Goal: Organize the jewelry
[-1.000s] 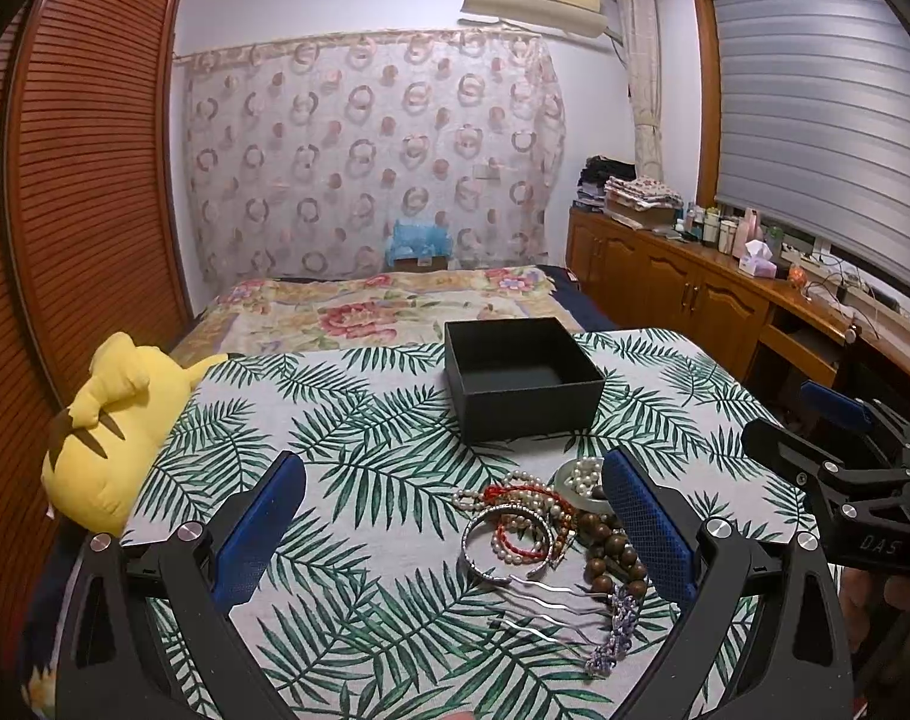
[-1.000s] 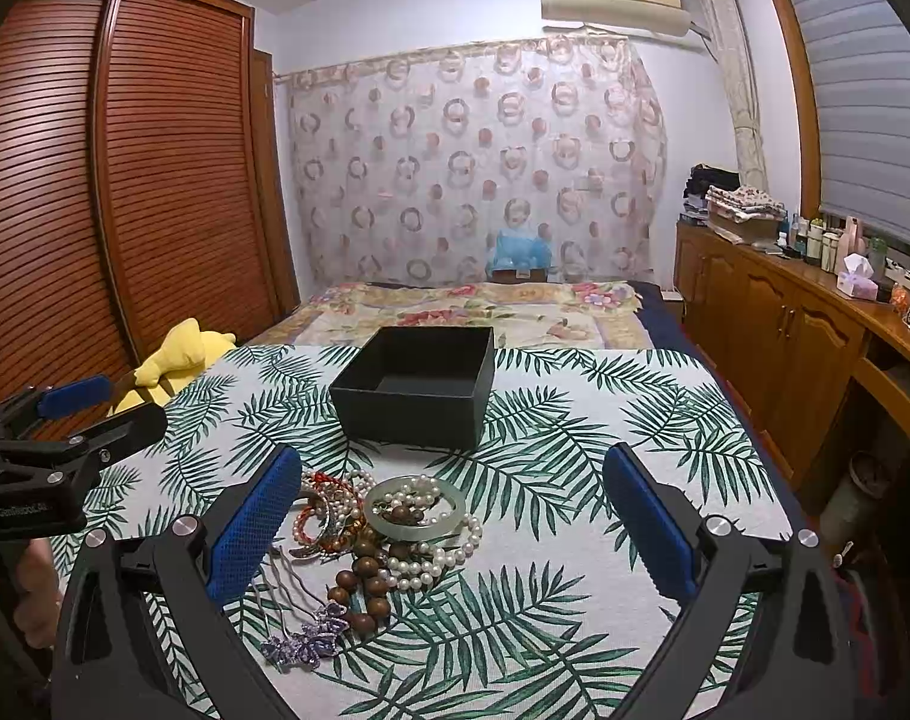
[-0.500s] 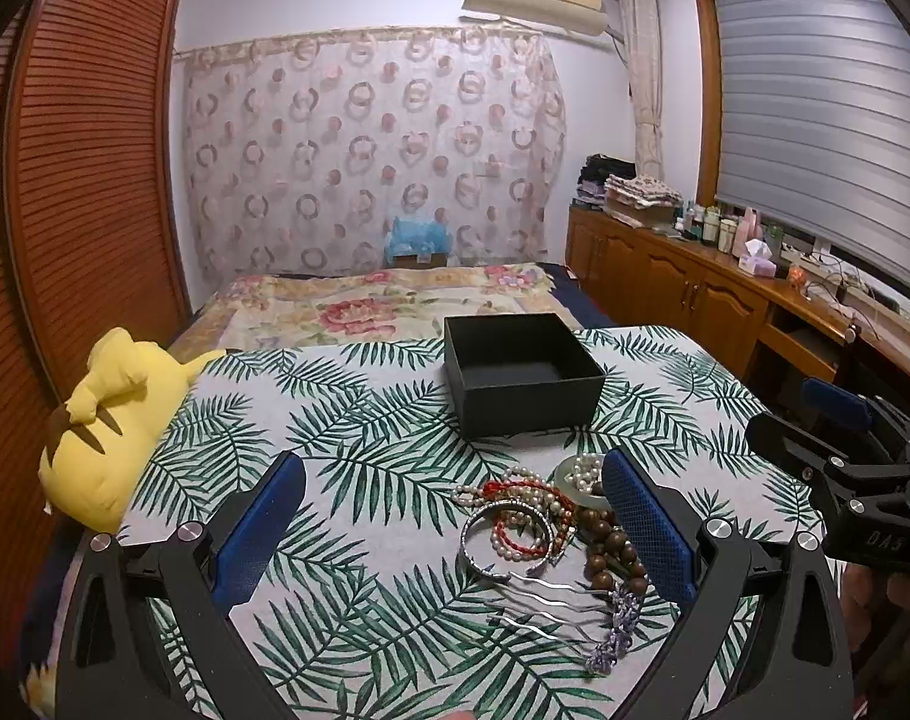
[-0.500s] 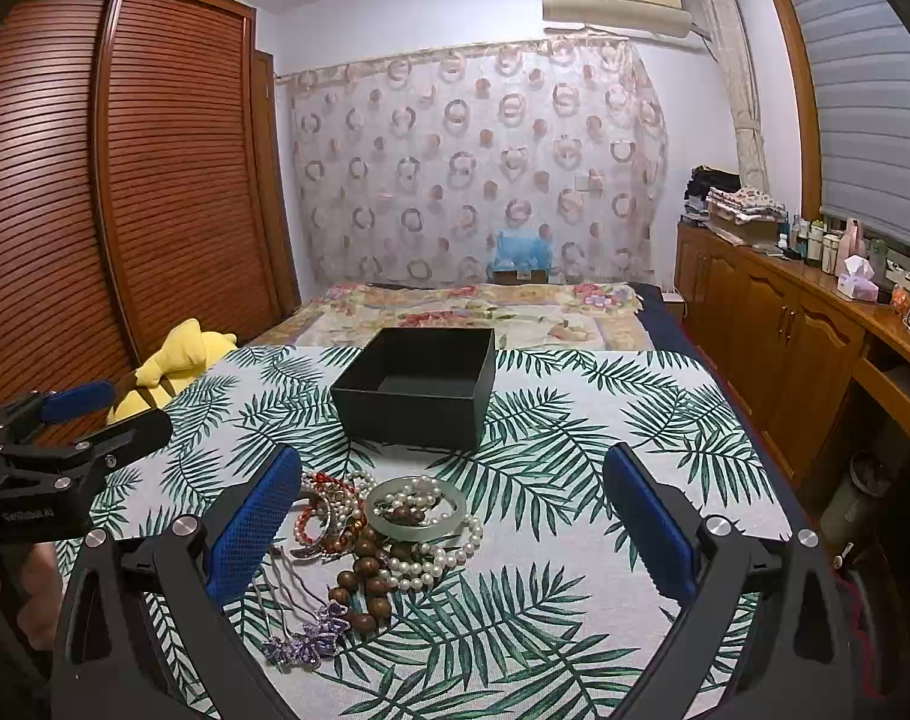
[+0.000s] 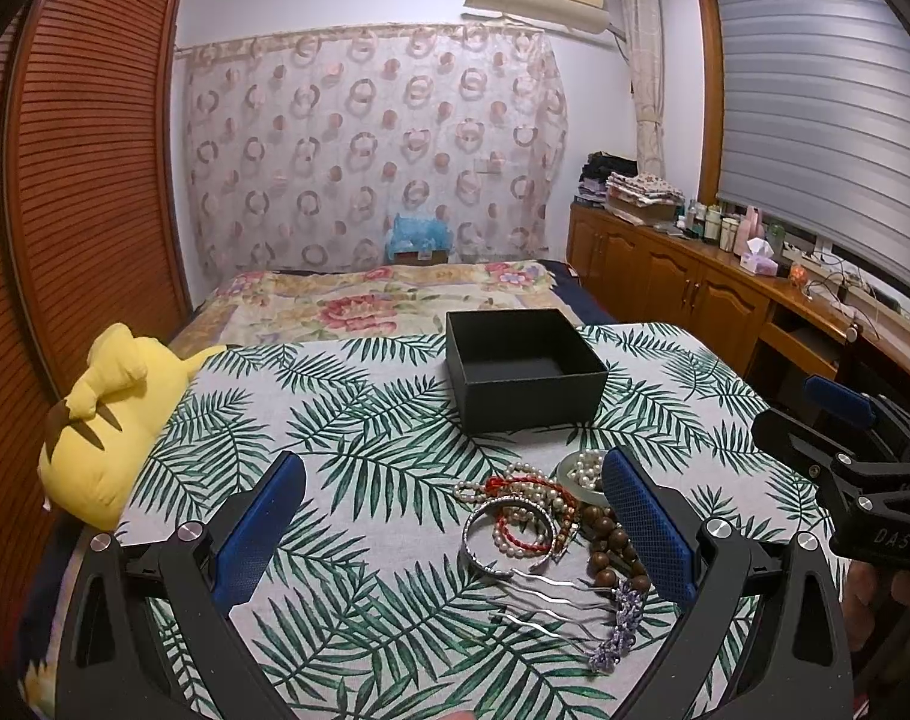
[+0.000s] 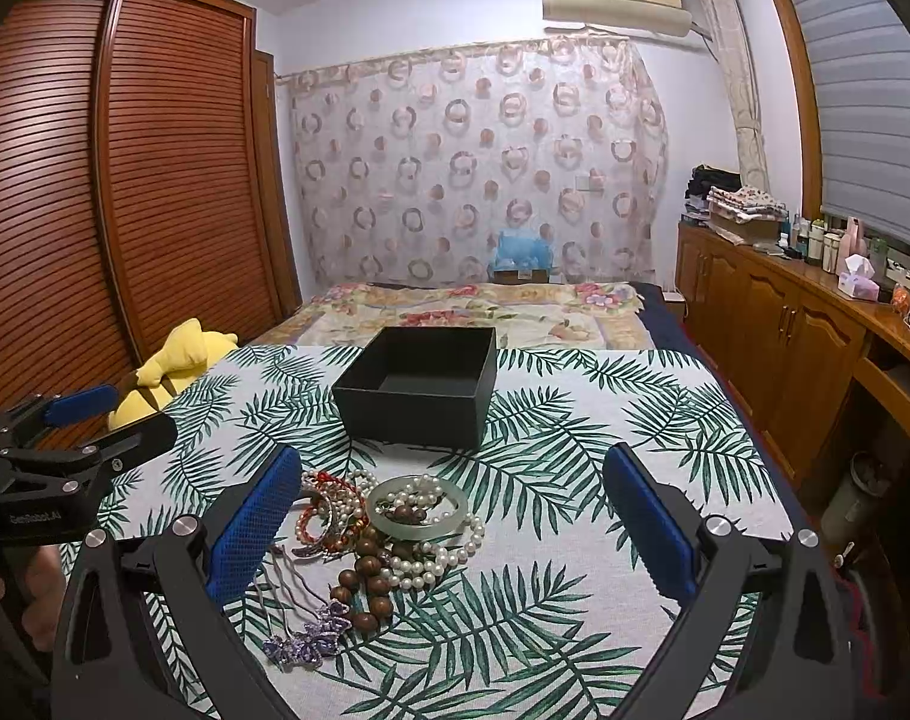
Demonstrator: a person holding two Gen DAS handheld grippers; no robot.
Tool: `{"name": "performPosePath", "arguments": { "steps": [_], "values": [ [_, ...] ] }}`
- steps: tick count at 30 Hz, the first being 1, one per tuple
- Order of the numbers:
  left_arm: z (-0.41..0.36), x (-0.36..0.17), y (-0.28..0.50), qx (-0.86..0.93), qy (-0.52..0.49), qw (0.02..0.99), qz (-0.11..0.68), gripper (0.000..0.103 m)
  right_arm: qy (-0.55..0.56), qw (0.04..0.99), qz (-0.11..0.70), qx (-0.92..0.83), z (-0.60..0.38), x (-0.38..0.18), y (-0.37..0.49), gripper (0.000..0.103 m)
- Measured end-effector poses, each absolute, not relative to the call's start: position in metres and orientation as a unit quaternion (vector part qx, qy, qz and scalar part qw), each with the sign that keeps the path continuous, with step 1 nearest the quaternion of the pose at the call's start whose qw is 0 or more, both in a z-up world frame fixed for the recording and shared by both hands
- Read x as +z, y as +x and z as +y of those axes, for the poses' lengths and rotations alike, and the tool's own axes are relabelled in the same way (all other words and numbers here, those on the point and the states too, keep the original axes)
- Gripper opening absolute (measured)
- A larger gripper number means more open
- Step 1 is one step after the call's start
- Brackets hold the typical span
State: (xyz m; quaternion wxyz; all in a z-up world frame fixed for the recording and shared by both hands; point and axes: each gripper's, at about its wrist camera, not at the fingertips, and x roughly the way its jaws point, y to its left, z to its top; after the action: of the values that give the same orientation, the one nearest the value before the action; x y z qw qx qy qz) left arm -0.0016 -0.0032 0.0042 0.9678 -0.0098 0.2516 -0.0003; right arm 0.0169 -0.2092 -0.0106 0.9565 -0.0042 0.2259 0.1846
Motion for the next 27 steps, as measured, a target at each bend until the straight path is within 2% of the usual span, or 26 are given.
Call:
{"name": "performPosePath", "arguments": {
  "steps": [13,27],
  "values": [
    [-0.005,0.003,-0.001,-0.001,-0.010,0.967,0.253,0.096,-0.005,0.956,0.227,0.188,-0.210,-0.011,0.015,0.101],
    [0.004,-0.024,0.011,-0.012,-0.011,0.957,0.288,0.096,-0.016,0.950,0.237,0.202,-0.204,-0.026,0.019,0.101]
  ]
}}
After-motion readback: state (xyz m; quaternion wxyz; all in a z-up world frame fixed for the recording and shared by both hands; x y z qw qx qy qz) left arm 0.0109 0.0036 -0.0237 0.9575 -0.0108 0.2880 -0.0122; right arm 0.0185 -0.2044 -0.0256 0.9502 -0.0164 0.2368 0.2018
